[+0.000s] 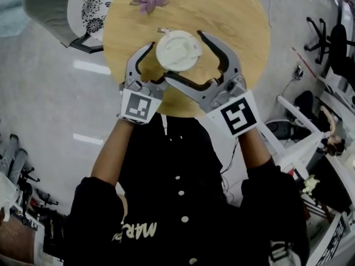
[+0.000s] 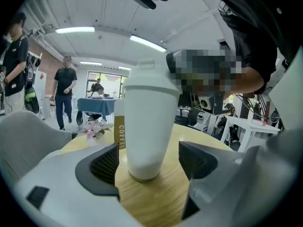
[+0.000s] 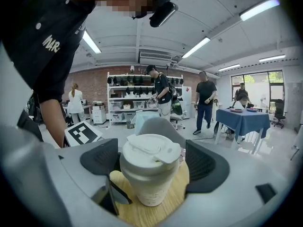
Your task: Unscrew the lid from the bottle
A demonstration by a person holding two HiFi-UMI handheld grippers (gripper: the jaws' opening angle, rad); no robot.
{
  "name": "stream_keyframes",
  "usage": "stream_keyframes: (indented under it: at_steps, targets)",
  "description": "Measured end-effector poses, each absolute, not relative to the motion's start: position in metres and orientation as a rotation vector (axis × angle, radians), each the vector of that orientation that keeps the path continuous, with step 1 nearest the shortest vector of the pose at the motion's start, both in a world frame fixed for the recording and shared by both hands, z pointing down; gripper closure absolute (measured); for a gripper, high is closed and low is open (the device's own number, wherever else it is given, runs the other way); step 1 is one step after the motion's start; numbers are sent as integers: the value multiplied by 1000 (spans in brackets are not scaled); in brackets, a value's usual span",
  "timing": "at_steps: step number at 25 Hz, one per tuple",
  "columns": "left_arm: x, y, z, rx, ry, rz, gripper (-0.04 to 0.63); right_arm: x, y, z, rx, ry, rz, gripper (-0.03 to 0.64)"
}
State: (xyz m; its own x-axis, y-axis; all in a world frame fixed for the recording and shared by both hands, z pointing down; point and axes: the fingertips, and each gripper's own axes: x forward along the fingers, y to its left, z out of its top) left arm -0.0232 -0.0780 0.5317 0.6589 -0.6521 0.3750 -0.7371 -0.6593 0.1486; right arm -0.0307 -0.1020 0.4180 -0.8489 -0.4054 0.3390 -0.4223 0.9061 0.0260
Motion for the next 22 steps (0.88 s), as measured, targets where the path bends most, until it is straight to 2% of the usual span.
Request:
stream_keyframes:
  at_steps: [9, 10, 11, 22]
  targets:
    - [-7, -96, 546, 2692, -1107, 409, 210, -44, -106, 431, 589, -2747, 45, 160]
    - [-7, -98, 546, 2703, -1116, 407, 217, -44, -106, 432, 586, -2748, 51, 163]
    - [-8, -99, 546, 2710, -1122, 408, 259, -45, -106, 434, 585, -2749, 55, 173]
    - [-9, -100, 546, 2792, -1062, 421, 265, -45, -106, 434, 507, -2769, 49, 167]
